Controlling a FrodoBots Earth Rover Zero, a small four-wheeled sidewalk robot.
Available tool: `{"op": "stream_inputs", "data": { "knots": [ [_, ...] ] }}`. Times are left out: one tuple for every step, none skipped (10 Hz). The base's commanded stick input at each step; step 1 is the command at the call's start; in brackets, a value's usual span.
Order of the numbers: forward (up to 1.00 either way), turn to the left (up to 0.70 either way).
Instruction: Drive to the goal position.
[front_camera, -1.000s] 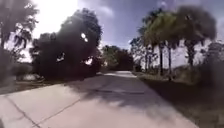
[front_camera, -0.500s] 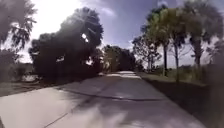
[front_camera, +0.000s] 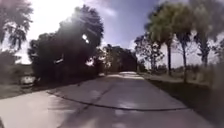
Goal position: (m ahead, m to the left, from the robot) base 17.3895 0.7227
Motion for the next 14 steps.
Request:
{"op": "stream_inputs", "data": {
  "knots": [
    [1.00, -0.40],
    [1.00, -0.40],
    [1.00, -0.40],
    [1.00, -0.40],
    [1.00, -0.40],
    [1.00, -0.40],
    [1.00, -0.33],
    [1.00, 0.00],
    [1.00, 0.00],
    [1.00, 0.00],
    [1.00, 0.00],
    [1.00, 0.00],
    [1.00, 0.00],
    [1.00, 0.00]
  ]
}}
